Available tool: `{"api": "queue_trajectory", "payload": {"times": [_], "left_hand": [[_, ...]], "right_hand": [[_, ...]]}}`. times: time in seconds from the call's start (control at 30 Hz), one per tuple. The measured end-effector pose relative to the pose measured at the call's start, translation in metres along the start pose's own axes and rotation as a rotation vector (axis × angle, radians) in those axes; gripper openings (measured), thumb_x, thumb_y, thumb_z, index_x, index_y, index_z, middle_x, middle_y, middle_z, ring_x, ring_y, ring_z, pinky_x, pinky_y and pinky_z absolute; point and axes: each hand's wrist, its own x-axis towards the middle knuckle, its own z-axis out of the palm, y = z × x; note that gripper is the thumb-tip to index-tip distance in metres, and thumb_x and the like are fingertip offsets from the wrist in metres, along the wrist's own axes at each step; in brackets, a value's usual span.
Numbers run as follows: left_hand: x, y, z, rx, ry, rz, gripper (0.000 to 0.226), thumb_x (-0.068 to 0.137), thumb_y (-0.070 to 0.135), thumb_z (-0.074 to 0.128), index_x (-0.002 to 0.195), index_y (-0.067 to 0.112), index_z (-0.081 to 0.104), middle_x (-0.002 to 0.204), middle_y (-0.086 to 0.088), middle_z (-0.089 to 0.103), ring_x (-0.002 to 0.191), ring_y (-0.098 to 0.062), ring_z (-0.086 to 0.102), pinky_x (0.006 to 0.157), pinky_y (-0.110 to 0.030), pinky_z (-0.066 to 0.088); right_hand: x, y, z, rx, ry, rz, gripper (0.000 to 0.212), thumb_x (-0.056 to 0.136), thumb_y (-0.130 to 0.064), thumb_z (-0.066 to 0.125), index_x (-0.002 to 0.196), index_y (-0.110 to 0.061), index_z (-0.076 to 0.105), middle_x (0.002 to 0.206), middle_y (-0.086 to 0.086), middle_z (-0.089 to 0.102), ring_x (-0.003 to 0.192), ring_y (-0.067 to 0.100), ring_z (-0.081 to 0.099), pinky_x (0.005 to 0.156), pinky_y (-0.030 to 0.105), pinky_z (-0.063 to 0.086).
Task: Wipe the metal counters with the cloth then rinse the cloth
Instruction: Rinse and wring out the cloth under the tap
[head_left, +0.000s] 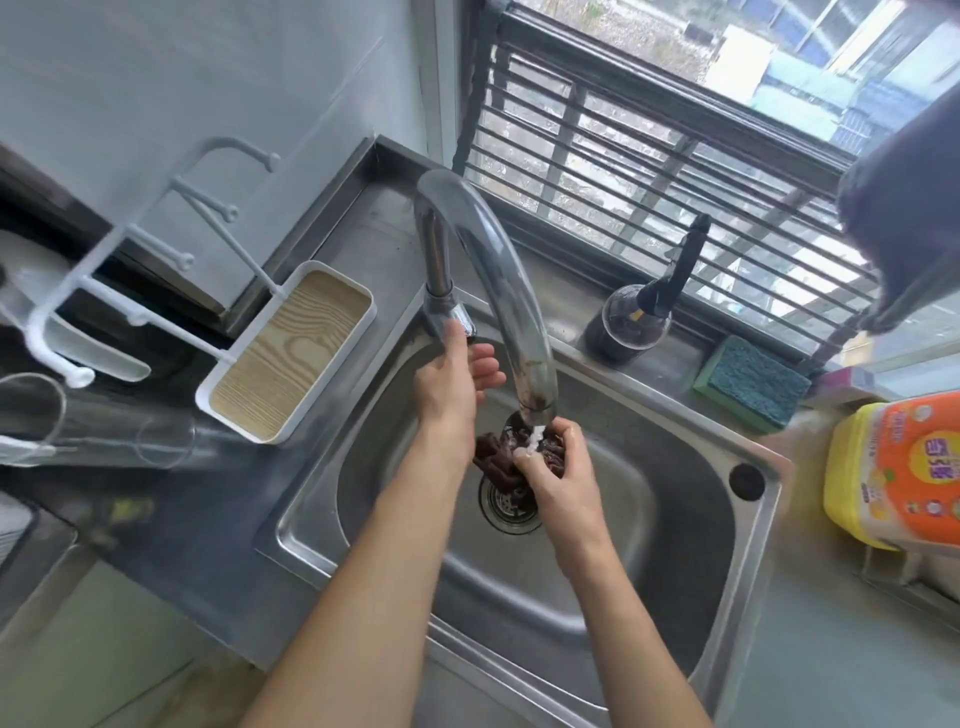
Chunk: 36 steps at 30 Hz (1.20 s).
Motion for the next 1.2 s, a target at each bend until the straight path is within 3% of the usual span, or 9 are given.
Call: {"api": "queue_trajectory", "payload": {"times": [0.17, 0.33, 0.47, 0.57, 0.7, 0.8, 0.93, 1.03, 1.2], "left_hand": [[-0.009, -0.053, -0.036, 0.568, -0.398, 0.029, 0.03, 0.099, 0.017, 0.054, 0.127, 0.019, 0.063, 0.127, -0.014, 0.068, 0.105, -0.017, 0.062, 0.097, -0.033, 0.052], [-0.024, -0.103, -0.069, 1.045, -0.416, 0.251, 0.109, 0.074, 0.019, 0.066, 0.157, 0.046, 0.001, 0.168, 0.006, 0.01, 0.157, -0.019, 0.005, 0.125, -0.056, 0.011], [-0.041, -0.11, -0.071, 0.652, -0.563, 0.335, 0.119, 0.065, 0.02, 0.078, 0.151, 0.059, 0.006, 0.146, 0.007, 0.052, 0.132, -0.016, 0.055, 0.106, -0.04, 0.05], [-0.038, -0.105, -0.08, 0.666, -0.41, 0.411, 0.06, 0.066, 0.036, 0.072, 0.123, 0.047, 0.056, 0.093, 0.009, 0.075, 0.088, -0.012, 0.071, 0.081, -0.036, 0.059], [-0.039, -0.087, -0.083, 0.759, -0.243, 0.54, 0.035, 0.067, 0.044, 0.056, 0.098, 0.029, 0.064, 0.079, 0.004, 0.07, 0.079, -0.018, 0.066, 0.073, -0.034, 0.055], [-0.05, -0.073, -0.071, 0.895, -0.36, 0.635, 0.032, 0.069, 0.038, 0.058, 0.098, 0.025, 0.064, 0.082, 0.005, 0.071, 0.083, -0.02, 0.066, 0.075, -0.03, 0.053], [-0.06, -0.062, -0.068, 0.805, -0.465, 0.678, 0.03, 0.069, 0.028, 0.06, 0.098, 0.023, 0.066, 0.081, 0.008, 0.067, 0.077, -0.01, 0.06, 0.071, -0.017, 0.045], [-0.051, -0.06, -0.084, 0.844, -0.335, 0.74, 0.041, 0.066, 0.032, 0.063, 0.107, 0.03, 0.063, 0.092, 0.009, 0.069, 0.087, -0.013, 0.064, 0.078, -0.027, 0.05], [-0.036, -0.083, -0.087, 0.896, -0.469, 0.518, 0.104, 0.051, 0.05, 0.09, 0.142, 0.054, 0.04, 0.132, 0.007, 0.041, 0.108, -0.007, 0.059, 0.098, -0.028, 0.049]], "right_hand": [[-0.002, -0.017, -0.019, 0.027, -0.231, 0.101, 0.055, 0.069, -0.016, 0.057, 0.121, -0.035, 0.058, 0.089, -0.004, 0.07, 0.077, 0.007, 0.062, 0.069, 0.022, 0.053], [-0.009, -0.043, -0.028, -0.313, -0.362, 0.057, 0.051, 0.068, -0.022, 0.054, 0.117, -0.035, 0.063, 0.097, 0.005, 0.072, 0.076, 0.011, 0.062, 0.064, 0.026, 0.056], [-0.017, -0.056, -0.027, -0.413, -0.418, -0.081, 0.048, 0.072, -0.025, 0.055, 0.119, -0.037, 0.06, 0.091, -0.002, 0.07, 0.085, 0.018, 0.066, 0.075, 0.036, 0.058], [-0.017, -0.052, -0.035, -0.57, -0.314, -0.167, 0.043, 0.081, -0.015, 0.061, 0.118, -0.035, 0.059, 0.086, -0.002, 0.071, 0.081, 0.018, 0.065, 0.077, 0.031, 0.054], [-0.008, -0.03, -0.046, -0.847, -0.31, -0.247, 0.058, 0.076, -0.014, 0.066, 0.131, -0.034, 0.06, 0.128, 0.001, 0.058, 0.128, 0.022, 0.053, 0.1, 0.013, 0.037], [-0.012, -0.018, -0.036, -0.943, -0.508, -0.161, 0.092, 0.072, -0.03, 0.076, 0.149, -0.055, 0.032, 0.164, 0.009, 0.016, 0.153, 0.025, 0.017, 0.121, 0.038, 0.027], [-0.013, -0.01, -0.023, -0.629, -0.362, -0.293, 0.063, 0.063, -0.024, 0.066, 0.125, -0.031, 0.063, 0.123, 0.001, 0.053, 0.115, 0.015, 0.055, 0.095, 0.01, 0.038], [-0.012, -0.017, -0.025, -0.597, -0.184, -0.354, 0.036, 0.064, -0.026, 0.065, 0.1, -0.026, 0.067, 0.089, -0.01, 0.065, 0.078, 0.006, 0.056, 0.073, 0.023, 0.044], [-0.023, -0.023, -0.016, -0.189, -0.239, -0.197, 0.04, 0.062, -0.004, 0.062, 0.097, -0.022, 0.068, 0.088, -0.002, 0.071, 0.082, 0.013, 0.064, 0.078, 0.036, 0.054]]}}
